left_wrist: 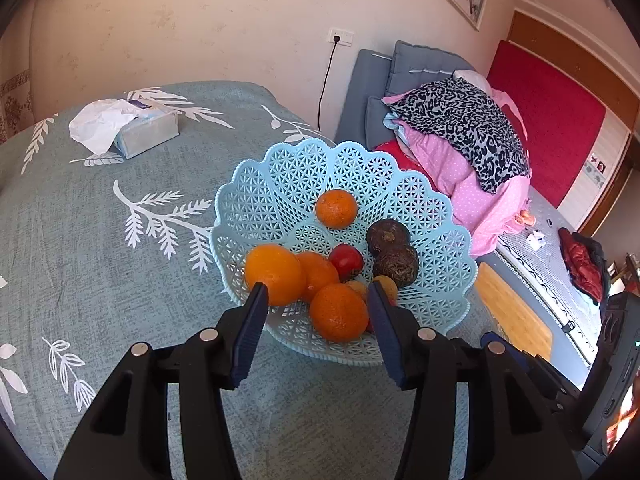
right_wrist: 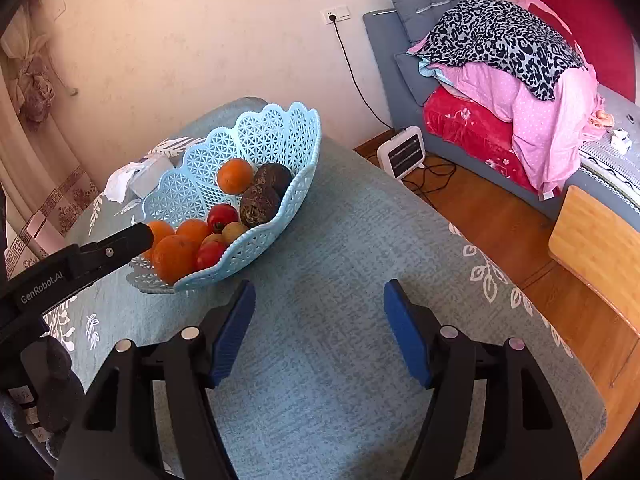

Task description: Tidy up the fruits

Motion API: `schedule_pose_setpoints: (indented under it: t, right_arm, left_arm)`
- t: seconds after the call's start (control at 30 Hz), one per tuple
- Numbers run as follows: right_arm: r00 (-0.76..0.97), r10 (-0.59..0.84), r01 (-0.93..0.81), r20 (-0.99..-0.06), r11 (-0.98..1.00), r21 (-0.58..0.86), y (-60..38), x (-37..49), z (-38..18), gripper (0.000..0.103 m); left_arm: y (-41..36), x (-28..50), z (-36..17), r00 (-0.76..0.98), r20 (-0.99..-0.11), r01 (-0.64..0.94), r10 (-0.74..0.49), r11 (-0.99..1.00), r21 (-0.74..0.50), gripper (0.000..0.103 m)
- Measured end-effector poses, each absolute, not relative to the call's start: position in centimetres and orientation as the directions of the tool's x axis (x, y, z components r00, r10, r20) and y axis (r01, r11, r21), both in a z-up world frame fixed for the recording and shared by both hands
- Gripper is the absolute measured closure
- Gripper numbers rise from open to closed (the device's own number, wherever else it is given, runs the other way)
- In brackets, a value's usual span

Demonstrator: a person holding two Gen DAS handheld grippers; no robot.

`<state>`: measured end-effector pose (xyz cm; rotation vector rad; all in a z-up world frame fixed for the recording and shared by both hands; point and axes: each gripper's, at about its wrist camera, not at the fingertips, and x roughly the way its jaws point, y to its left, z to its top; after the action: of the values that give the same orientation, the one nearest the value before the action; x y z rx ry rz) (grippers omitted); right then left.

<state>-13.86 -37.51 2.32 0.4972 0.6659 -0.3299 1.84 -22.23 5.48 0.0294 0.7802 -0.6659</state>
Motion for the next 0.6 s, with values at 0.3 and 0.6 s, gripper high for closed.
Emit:
schedule_pose_setpoints:
  t: [0.3, 0.6]
  right_arm:
    - [0.731, -0.152, 0.45, -0.665, 0.84, 0.303, -37.1, -13.7, 2.5, 0.019]
    - [0.715, -0.173, 0.455, -0.677, 0.851, 0.263, -36.3, -13.6, 2.8, 0.017]
  left_arm:
    - [-19.9, 1.6, 5.3, 0.63, -0.635, 0.491, -0.447, 0.863, -0.12, 0.02]
    - [-19.2, 1.0, 5.2, 0.702, -0.606, 0.456, -0.375, 0.89, -0.022, 0.011]
